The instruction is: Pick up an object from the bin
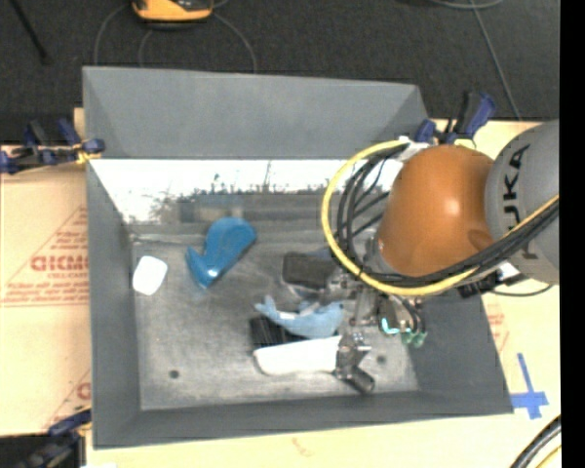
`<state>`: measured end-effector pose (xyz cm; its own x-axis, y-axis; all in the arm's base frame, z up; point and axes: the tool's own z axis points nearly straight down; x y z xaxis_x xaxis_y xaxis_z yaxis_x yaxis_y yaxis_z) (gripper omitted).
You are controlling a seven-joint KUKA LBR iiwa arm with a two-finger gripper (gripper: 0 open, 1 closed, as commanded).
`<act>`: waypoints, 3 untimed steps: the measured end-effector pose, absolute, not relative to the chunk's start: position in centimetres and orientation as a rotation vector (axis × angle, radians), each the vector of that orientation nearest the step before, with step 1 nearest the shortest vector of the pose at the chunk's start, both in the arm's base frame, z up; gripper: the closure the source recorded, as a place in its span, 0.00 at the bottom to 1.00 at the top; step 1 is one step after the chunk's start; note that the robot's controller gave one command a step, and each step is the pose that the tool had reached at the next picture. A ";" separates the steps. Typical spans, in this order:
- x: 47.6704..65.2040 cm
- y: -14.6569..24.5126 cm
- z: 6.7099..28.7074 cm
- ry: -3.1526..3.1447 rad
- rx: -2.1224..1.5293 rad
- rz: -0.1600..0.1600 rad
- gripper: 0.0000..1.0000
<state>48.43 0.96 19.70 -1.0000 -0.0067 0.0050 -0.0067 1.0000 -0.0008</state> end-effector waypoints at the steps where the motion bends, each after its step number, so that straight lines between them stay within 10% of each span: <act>1: 48.6 1.0 20.0 -3.144 0.010 0.001 0.00; 2: 49.2 0.8 18.3 -3.148 0.124 0.002 0.00; 3: 50.9 1.8 11.6 -3.112 0.486 0.003 0.00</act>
Offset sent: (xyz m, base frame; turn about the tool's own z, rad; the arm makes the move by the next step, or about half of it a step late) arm 0.0200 -0.0114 -0.0910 -0.3469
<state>50.91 1.84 11.57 -0.9523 -0.3049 -0.0081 -0.3049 0.9524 -0.0034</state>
